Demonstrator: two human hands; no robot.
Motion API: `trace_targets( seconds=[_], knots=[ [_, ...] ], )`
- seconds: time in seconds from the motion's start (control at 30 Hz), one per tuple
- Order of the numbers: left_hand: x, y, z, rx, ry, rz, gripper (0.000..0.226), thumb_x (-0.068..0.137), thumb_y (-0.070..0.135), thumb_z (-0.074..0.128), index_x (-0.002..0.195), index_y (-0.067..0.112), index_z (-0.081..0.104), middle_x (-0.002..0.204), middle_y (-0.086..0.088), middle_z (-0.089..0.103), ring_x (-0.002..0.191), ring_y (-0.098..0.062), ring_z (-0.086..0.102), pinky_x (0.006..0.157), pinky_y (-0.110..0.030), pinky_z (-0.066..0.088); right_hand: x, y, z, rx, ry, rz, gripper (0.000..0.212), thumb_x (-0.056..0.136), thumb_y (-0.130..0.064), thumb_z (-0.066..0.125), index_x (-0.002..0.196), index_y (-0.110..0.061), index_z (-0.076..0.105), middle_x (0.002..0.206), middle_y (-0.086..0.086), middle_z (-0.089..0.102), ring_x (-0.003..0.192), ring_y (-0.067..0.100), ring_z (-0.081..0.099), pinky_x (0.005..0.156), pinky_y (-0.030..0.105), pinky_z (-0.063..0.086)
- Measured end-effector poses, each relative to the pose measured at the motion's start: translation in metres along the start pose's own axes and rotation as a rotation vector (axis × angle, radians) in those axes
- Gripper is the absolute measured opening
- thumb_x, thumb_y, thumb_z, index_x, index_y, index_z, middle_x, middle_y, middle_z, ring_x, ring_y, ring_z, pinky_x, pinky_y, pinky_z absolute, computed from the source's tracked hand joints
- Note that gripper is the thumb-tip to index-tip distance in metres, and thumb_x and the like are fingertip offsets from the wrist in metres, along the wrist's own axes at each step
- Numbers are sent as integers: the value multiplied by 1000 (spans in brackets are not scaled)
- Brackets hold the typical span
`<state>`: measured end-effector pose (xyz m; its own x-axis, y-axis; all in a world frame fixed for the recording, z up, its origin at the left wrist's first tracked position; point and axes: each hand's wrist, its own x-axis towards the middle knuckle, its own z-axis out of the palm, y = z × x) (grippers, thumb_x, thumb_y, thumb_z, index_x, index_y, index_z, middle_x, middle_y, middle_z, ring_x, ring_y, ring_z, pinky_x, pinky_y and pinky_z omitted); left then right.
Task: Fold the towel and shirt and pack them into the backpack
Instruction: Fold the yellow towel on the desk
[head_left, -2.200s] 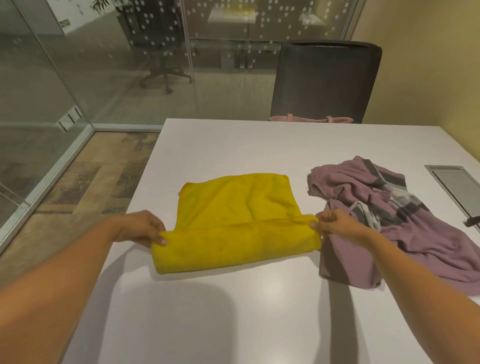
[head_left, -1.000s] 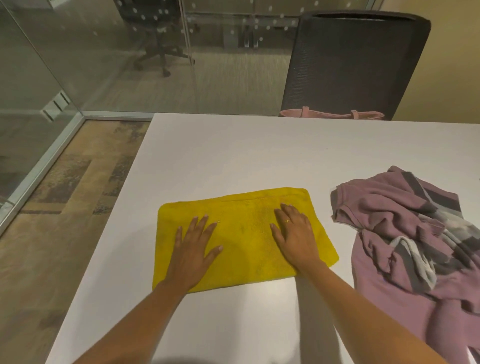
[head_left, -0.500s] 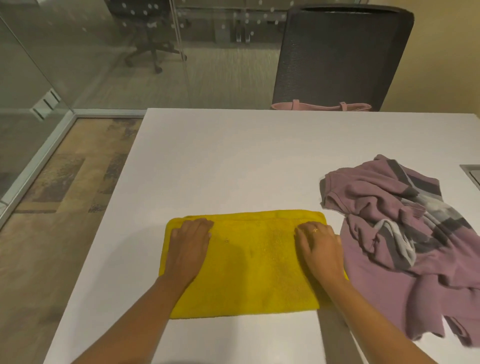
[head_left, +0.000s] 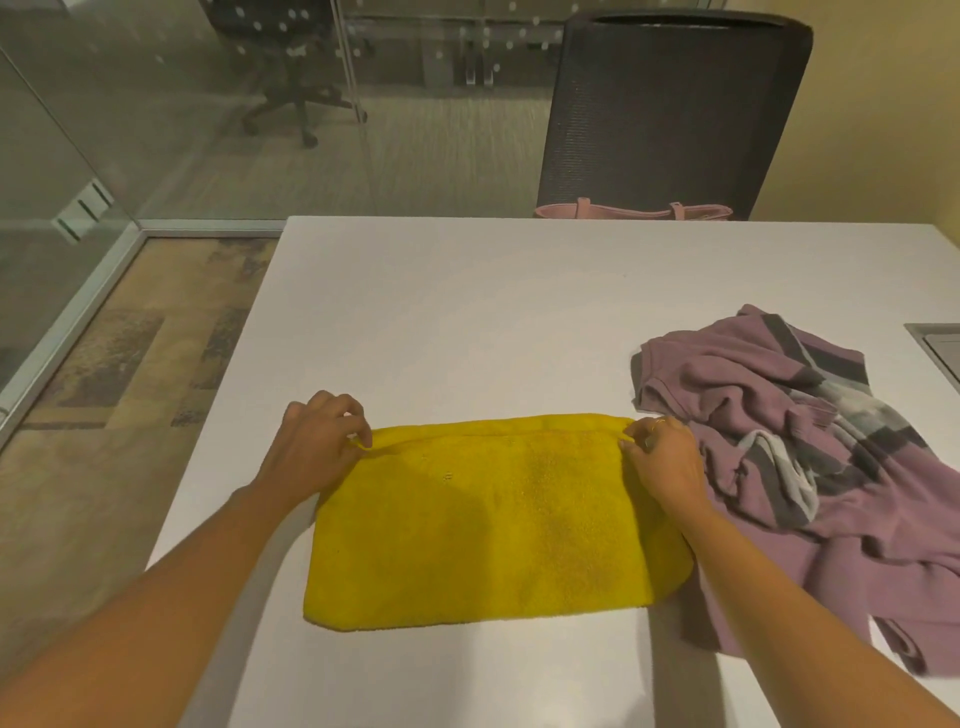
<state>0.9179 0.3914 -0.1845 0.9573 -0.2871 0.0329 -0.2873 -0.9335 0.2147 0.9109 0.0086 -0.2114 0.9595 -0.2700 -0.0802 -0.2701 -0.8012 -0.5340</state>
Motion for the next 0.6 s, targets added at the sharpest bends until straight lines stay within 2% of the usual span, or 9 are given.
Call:
trace_targets(
  seconds=[0.03,0.1,0.17,0.23,0.37,0.5,0.6],
  knots=[
    [-1,-2,-1,1,-13,66,16,65,7,80,71,18,72,93,-3,69,89,-29,61,72,-34,33,-1,-2,-2,26,11,-15,15,85,-12,65,94,0,66,86,13,58,77,26,52,66,31,39],
    [1,-3,-4,-12,-46,129,17,64,4,80,70,17,72,90,-2,71,84,-24,60,69,-30,34,-3,-7,-8,81,31,-85,5,84,-2,61,87,2,62,85,13,55,72,22,47,64,28,35],
    [3,0,-8,-92,-56,80,10,75,7,72,82,15,73,92,-4,68,84,-16,51,67,-23,33,-4,-14,-12,93,16,-190,2,83,2,57,84,2,58,87,16,55,72,25,47,62,32,36],
    [5,0,-7,-113,-114,4,13,84,14,65,94,15,72,94,-6,58,82,-13,46,63,-17,32,-2,-18,-14,78,-17,-255,4,85,1,54,87,4,55,84,20,56,71,32,51,63,41,43],
    [3,-6,-2,-110,-178,-71,21,90,24,57,107,17,67,90,-1,49,82,-14,47,71,-24,33,9,-15,-11,-17,-35,-223,8,93,-6,47,94,1,50,77,21,54,68,34,51,63,46,46],
    [3,-9,2,-250,-168,-158,24,92,20,54,110,10,65,100,-11,65,85,-14,49,76,-25,35,17,-11,-7,-47,-29,-167,10,95,-9,46,94,1,48,80,17,51,71,33,50,65,46,45],
    [6,-10,3,-335,-164,-175,22,91,16,55,104,3,67,101,-14,68,81,-16,52,70,-22,37,22,-10,-5,-66,-47,-148,11,96,-12,46,88,-4,44,79,13,47,69,28,45,63,40,40]
  ],
)
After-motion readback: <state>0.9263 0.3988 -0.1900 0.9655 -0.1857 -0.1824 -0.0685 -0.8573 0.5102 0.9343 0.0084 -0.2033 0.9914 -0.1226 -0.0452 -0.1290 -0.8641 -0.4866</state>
